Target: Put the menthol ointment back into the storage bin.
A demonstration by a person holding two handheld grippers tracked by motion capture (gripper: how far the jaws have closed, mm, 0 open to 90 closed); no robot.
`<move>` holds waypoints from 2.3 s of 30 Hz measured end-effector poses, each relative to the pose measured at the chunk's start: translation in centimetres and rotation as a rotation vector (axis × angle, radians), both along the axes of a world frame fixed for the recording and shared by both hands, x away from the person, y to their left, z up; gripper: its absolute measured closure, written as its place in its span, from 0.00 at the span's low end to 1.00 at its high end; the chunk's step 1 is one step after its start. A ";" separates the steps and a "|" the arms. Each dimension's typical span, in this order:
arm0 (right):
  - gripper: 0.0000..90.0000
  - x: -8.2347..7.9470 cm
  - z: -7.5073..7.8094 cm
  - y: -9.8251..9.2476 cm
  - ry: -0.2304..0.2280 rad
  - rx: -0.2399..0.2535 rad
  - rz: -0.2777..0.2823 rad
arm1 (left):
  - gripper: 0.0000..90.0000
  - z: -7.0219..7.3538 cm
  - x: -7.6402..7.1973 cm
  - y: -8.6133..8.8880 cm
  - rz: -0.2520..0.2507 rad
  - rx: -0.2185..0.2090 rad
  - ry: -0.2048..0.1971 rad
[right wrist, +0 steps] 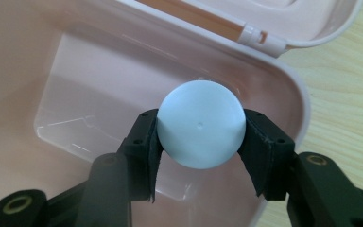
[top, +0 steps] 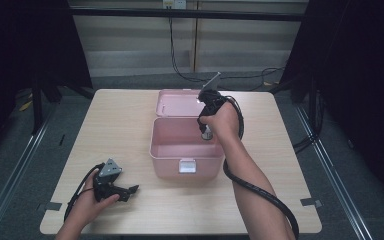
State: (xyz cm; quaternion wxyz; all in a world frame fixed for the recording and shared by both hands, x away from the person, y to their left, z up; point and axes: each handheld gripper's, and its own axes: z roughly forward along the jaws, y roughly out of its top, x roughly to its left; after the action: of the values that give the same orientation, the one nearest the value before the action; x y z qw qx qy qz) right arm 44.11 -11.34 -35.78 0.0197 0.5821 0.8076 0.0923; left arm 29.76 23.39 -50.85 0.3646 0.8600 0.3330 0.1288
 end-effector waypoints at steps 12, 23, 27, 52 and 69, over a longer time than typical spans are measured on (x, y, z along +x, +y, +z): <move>0.56 0.5 -1.6 0.7 0.008 0.009 -0.030 | 0.09 0.0 0.0 0.0 0.000 0.000 -0.001; 0.56 0.5 -2.8 1.4 -0.014 0.005 -0.059 | 0.09 0.0 0.0 0.0 0.000 0.000 0.000; 0.56 0.5 -3.2 1.5 -0.009 0.001 -0.063 | 0.09 0.0 0.0 0.0 0.000 0.000 0.001; 0.56 0.8 -5.2 1.8 -0.010 -0.019 -0.062 | 0.09 0.0 0.0 0.0 0.003 0.002 -0.003; 0.56 0.8 -6.7 1.8 -0.017 -0.009 -0.055 | 0.09 0.0 0.0 0.0 0.003 0.001 -0.003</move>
State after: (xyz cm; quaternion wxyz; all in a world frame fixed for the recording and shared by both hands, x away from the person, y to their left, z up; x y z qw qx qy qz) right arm 44.93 -9.51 -42.46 0.0319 0.6033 0.7914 0.0930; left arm 29.75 23.38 -50.86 0.3644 0.8595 0.3337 0.1308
